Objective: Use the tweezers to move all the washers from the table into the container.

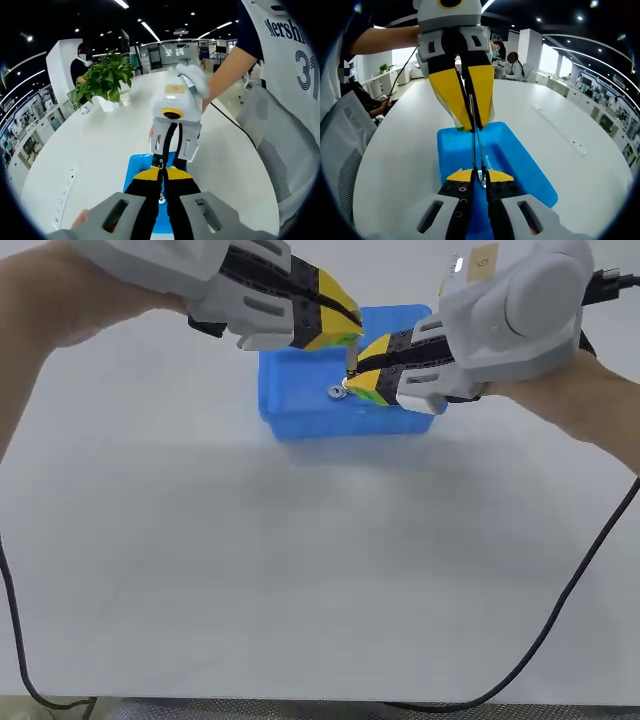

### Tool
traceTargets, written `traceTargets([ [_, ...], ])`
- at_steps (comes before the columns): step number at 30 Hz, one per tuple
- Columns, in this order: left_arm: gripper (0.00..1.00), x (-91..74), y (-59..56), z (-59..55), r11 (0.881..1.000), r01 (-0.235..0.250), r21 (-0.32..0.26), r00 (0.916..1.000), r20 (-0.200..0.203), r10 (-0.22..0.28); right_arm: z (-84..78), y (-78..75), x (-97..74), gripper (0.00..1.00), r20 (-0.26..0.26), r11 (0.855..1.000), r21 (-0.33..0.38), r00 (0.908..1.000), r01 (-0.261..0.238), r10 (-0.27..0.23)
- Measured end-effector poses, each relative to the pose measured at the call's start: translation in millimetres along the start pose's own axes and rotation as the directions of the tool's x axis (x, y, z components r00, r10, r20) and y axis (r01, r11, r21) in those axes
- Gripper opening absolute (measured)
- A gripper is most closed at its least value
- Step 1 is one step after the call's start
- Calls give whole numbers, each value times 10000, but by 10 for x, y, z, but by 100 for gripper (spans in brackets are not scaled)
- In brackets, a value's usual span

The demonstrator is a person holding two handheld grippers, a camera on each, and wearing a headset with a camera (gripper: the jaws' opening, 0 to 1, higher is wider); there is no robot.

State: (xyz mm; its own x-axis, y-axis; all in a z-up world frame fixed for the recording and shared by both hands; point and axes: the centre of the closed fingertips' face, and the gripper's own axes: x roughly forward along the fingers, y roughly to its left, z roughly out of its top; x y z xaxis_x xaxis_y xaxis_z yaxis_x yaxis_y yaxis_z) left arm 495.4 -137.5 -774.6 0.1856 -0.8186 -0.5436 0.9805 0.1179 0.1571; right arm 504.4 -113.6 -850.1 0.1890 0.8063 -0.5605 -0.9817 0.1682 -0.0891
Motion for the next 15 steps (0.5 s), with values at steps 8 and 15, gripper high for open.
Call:
traceTargets([
  [8, 6, 2, -54, 46, 10000, 35, 72, 10000, -40, -35, -3, 0, -10, 11, -45, 10000, 38, 10000, 35, -35],
  [15, 6, -37, -94, 134, 9998, 2, 192, 10000, 17, -3, 37, 34, -45, 11, 33, 10000, -18, 10000, 44, -44],
])
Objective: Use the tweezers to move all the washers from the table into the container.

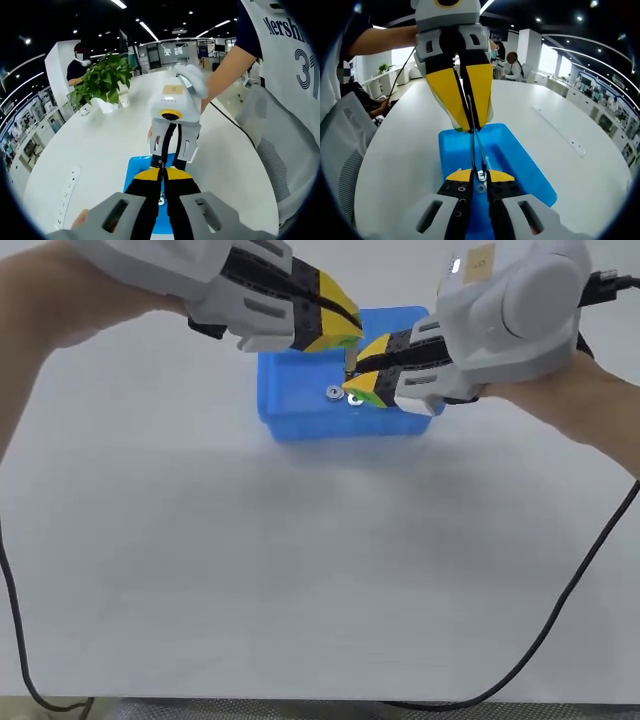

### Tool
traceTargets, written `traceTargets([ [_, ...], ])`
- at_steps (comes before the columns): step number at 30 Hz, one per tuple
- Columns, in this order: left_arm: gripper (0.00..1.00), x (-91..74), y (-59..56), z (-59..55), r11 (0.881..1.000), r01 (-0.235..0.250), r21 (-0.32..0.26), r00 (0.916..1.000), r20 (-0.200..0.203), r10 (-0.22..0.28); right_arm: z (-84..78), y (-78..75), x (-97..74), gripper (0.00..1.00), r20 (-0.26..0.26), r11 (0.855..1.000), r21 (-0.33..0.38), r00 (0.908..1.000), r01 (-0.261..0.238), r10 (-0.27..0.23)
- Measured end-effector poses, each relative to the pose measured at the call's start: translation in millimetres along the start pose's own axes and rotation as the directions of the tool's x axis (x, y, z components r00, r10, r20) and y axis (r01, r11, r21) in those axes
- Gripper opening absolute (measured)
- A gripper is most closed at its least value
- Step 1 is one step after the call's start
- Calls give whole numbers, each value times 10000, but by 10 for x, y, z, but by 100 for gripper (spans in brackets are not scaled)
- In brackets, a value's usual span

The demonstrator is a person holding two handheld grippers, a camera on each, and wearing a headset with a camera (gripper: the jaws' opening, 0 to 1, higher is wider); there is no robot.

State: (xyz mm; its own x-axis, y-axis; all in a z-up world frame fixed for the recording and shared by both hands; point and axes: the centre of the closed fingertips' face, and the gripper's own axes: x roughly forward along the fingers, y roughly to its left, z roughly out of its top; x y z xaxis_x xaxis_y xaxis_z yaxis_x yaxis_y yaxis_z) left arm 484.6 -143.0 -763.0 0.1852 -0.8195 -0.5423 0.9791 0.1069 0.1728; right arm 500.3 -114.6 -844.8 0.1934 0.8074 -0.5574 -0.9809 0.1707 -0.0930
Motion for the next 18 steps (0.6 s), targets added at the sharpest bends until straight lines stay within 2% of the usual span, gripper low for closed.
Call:
traceTargets([
  [3, 6, -27, -27, 75, 10000, 13, 84, 9999, 101, -13, 61, 14, -33, 11, 192, 10000, -25, 9998, 13, -12],
  [5, 5, -48, -56, 96, 9997, 46, 231, 10000, -55, -44, 73, 28, -46, 9, 210, 9998, -216, 9998, 4, 1],
  [8, 5, -93, -90, 148, 9995, 32, 329, 10000, -63, -30, 115, 48, -88, 8, 318, 9993, -357, 9995, 84, -73],
  [13, 5, -200, -133, 257, 9988, -106, 474, 9999, 9, 105, 234, 90, -199, 9, 653, 9999, -143, 9979, 60, -51],
  [18, 5, -284, -228, 361, 9978, -100, 655, 9999, 38, 97, 320, 149, -281, 14, 931, 9999, 122, 9956, 66, -77],
])
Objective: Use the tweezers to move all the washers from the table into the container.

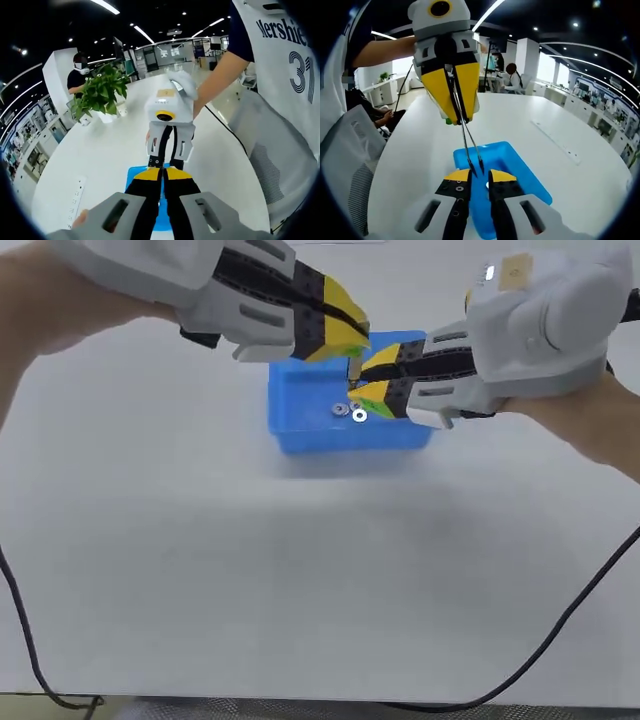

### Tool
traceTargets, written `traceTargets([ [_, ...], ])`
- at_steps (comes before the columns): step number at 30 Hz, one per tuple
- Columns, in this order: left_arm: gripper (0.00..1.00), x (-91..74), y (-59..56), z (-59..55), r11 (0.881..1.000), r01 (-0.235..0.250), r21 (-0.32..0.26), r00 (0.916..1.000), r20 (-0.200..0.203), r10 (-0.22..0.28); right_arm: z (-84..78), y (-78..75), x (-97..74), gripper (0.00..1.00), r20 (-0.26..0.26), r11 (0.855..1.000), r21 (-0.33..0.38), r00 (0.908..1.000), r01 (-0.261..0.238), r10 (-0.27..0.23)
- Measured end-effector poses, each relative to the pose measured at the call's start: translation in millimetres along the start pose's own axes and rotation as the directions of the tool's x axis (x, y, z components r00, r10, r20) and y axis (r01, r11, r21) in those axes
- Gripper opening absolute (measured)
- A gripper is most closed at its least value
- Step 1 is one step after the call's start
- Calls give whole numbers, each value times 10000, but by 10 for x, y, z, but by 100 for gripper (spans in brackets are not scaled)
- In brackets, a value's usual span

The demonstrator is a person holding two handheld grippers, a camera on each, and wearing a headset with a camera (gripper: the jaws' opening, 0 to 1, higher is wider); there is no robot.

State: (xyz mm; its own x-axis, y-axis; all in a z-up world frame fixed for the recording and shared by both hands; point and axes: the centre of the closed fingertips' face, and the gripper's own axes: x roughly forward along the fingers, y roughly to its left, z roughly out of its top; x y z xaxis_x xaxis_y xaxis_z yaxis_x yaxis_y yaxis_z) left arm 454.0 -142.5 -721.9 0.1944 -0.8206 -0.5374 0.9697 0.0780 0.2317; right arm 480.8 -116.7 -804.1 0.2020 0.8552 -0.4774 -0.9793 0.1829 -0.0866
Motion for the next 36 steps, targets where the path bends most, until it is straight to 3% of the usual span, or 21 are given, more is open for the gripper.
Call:
traceTargets([
  [9, 5, -23, -222, 165, 9997, 179, 167, 9998, 19, -179, 186, 303, -53, 16, 504, 9992, -101, 9979, -394, 399],
  [11, 5, -36, -258, 197, 9997, 164, 179, 9998, 72, -165, 261, 414, -89, 15, 888, 9977, 103, 9939, -671, 660],
  [20, 5, -108, -447, 246, 9999, 132, -90, 9994, 326, -129, 249, 690, -208, 9, 668, 9964, -195, 9942, -830, 842],
  [25, 5, -126, -589, 131, 9995, 64, -294, 9998, 201, -58, 138, 777, -258, 9, 268, 9954, -232, 9953, -930, 936],
  [27, 5, -126, -635, 45, 9991, 32, -416, 10000, 79, -29, 20, 814, -272, 9, -299, 9945, -356, 9947, -990, 980],
  [32, 5, -110, -791, -134, 9978, -32, -667, 10000, 55, 35, -110, 917, -271, 9, -983, 9910, -502, 9881, -1238, 1184],
  [36, 5, -83, -852, -304, 9959, 15, -903, 10000, -35, -18, -246, 1008, -241, 9, -1770, 9837, -945, 9750, -1528, 1345],
])
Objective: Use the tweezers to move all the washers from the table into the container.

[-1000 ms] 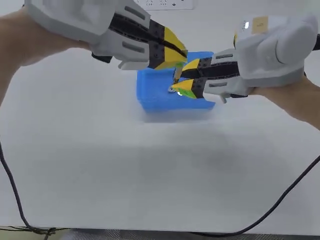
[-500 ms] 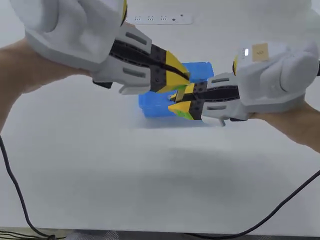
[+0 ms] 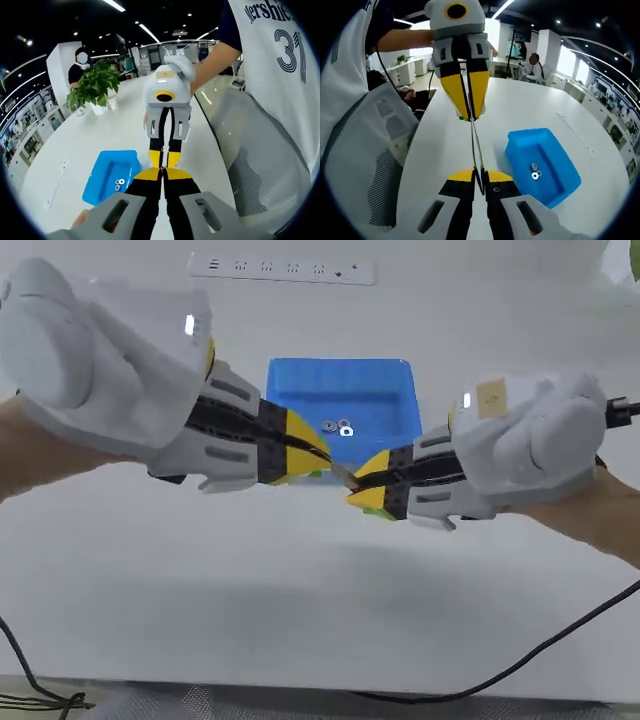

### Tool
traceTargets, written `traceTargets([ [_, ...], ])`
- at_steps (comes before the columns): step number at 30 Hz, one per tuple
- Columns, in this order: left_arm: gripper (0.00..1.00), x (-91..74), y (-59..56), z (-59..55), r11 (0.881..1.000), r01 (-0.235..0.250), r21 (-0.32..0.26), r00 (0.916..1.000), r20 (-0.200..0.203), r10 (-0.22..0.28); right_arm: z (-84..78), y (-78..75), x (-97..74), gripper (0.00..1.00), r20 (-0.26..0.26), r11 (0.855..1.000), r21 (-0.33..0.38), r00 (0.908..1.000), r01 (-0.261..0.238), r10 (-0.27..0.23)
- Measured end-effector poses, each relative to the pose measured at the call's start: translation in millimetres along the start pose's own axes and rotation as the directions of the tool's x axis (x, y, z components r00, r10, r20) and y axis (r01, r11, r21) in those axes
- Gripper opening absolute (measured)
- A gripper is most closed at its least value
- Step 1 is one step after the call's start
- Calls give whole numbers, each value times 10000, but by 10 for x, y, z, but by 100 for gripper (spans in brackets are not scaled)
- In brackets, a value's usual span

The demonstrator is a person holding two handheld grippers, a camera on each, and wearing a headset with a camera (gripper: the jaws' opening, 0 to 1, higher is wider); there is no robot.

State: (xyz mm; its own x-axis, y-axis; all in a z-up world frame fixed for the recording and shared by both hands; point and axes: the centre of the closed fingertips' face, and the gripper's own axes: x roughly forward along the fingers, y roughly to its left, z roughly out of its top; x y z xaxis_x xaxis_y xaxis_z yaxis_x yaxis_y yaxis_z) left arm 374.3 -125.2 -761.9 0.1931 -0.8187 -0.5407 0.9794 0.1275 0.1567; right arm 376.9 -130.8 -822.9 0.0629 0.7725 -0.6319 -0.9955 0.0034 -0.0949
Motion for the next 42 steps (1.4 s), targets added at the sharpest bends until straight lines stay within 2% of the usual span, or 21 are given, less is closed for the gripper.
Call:
traceTargets([
  [2, 5, 29, -17, -90, 9996, 64, -281, 10000, -60, -65, -79, -11, 28, 8, -472, 9998, -173, 9988, 117, -125],
  [3, 5, 49, -18, -204, 9995, 43, -305, 9994, -349, -54, -99, -13, 43, 8, -580, 9998, -152, 9982, 132, -140],
  [5, 5, 78, -15, -314, 9992, 37, -409, 9987, -506, -57, -138, -17, 70, 8, -805, 9997, -198, 9967, 121, -136],
  [6, 5, 86, -21, -340, 9987, 90, -492, 9986, -515, -115, -154, -25, 78, 8, -890, 9997, -229, 9959, 126, -146],
  [8, 6, 113, -6, -434, 9984, 2, -565, 9963, -856, -51, -200, -34, 111, 8, -1153, 9994, -339, 9933, 56, -94],
  [11, 6, 183, 0, -510, 9973, -9, -738, 9958, -910, -58, -276, -60, 145, 8, -1481, 9991, -417, 9889, 29, -91],
  [14, 6, 254, -1, -626, 9962, 62, -864, 9931, -1164, -163, -346, -82, 172, 8, -1725, 9992, -408, 9850, -6, -65],
  [18, 6, 315, 13, -731, 9933, 165, -1140, 9915, -1266, -310, -406, -111, 197, 8, -1879, 9995, -320, 9822, -46, -15],
  [20, 6, 335, 4, -794, 9936, 254, -1104, 9880, -1484, -417, -422, -118, 212, 8, -1887, 9996, -258, 9820, -92, 41],
  [29, 6, 405, 26, -924, 9927, 489, -1099, 9798, -1876, -690, -501, -140, 273, 8, -1949, 9997, -65, 9805, -252, 235],
  [36, 6, 477, 1, -1046, 9934, 633, -960, 9682, -2356, -845, -528, -124, 293, 9, -1881, 9987, 76, 9808, -506, 511],
  [42, 6, 501, -19, -1080, 9918, 727, -1055, 9647, -2450, -968, -557, -116, 298, 9, -1866, 9984, 108, 9808, -559, 569],
])
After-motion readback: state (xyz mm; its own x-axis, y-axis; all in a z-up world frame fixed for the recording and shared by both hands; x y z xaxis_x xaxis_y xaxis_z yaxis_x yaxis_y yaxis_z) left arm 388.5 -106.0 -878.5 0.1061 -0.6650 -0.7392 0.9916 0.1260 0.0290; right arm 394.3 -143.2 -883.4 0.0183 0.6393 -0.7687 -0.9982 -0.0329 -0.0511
